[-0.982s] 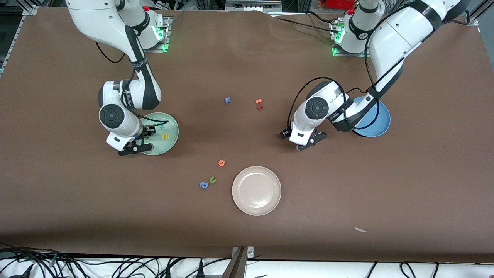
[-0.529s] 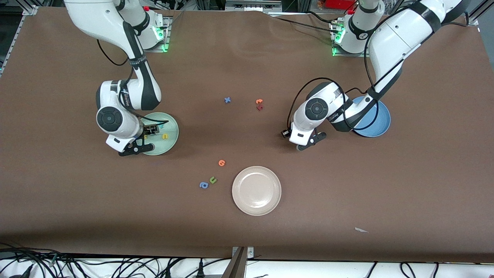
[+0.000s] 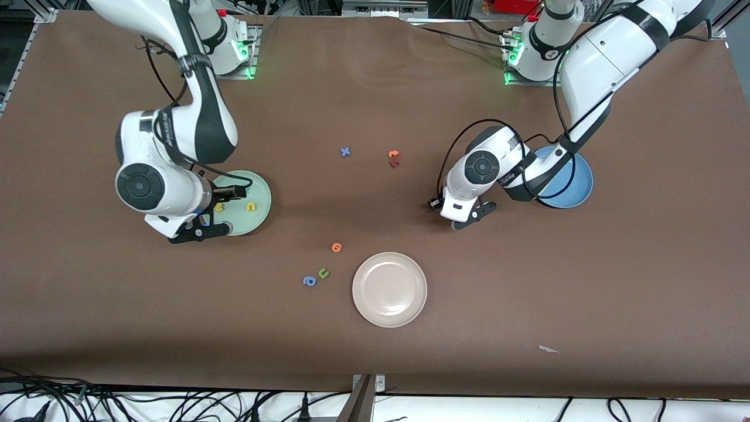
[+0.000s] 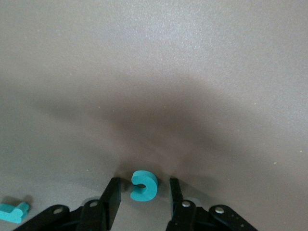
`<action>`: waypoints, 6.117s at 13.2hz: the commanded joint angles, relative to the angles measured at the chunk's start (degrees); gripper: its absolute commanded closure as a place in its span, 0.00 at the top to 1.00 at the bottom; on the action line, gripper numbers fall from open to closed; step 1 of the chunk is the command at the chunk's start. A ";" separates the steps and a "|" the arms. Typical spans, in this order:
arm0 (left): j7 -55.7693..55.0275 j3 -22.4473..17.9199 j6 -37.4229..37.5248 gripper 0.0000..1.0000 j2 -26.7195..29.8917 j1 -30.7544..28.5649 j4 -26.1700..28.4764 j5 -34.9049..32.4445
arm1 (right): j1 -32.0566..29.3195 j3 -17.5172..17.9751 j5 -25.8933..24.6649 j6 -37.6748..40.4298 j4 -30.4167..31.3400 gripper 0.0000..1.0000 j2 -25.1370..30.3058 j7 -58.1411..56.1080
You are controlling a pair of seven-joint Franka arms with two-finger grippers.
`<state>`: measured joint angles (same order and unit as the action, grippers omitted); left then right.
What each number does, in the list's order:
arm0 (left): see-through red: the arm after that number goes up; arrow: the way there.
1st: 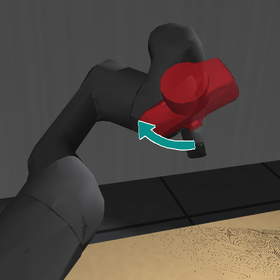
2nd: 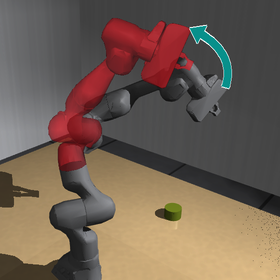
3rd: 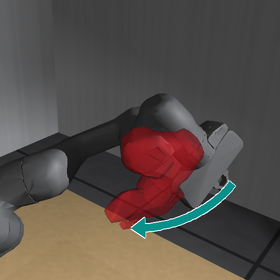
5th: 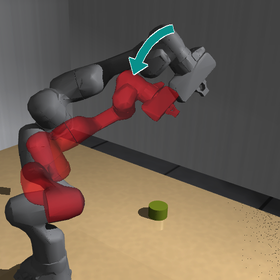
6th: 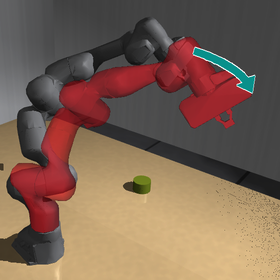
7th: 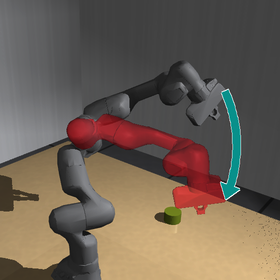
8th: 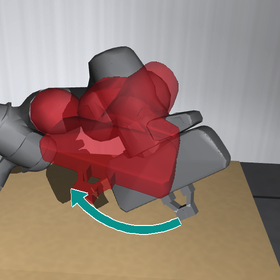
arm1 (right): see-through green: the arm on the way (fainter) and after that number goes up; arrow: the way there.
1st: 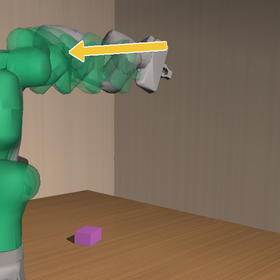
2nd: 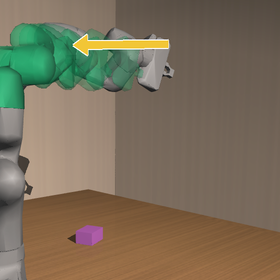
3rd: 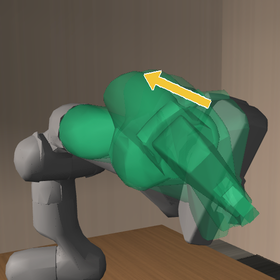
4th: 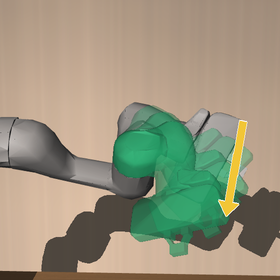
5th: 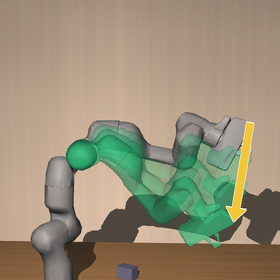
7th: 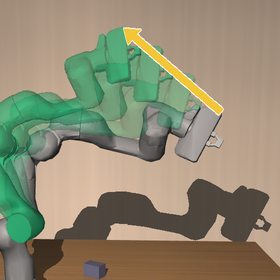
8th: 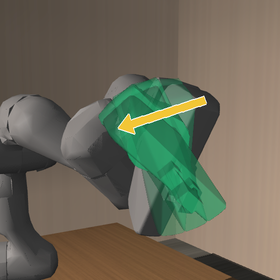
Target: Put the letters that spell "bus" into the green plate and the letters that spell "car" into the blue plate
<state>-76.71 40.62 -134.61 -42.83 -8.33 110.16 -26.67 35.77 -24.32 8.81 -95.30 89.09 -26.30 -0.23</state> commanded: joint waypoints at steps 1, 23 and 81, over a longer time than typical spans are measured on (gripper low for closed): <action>-0.46 -0.55 0.23 0.34 -1.20 0.77 -1.00 0.13 | -0.53 -1.68 0.59 7.57 -5.84 1.00 1.15 0.84; 40.39 19.14 40.04 0.06 3.28 -38.50 -0.74 -2.93 | -35.15 25.02 -10.57 2.75 6.19 1.00 27.55 6.38; 6.66 15.71 4.97 0.49 0.12 -22.70 15.79 -14.64 | -34.89 25.02 -8.55 -2.17 7.59 1.00 26.92 7.79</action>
<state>-70.37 56.54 -128.62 -42.22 -30.90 125.63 -39.40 1.37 0.43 -0.73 -97.30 95.75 -0.45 6.93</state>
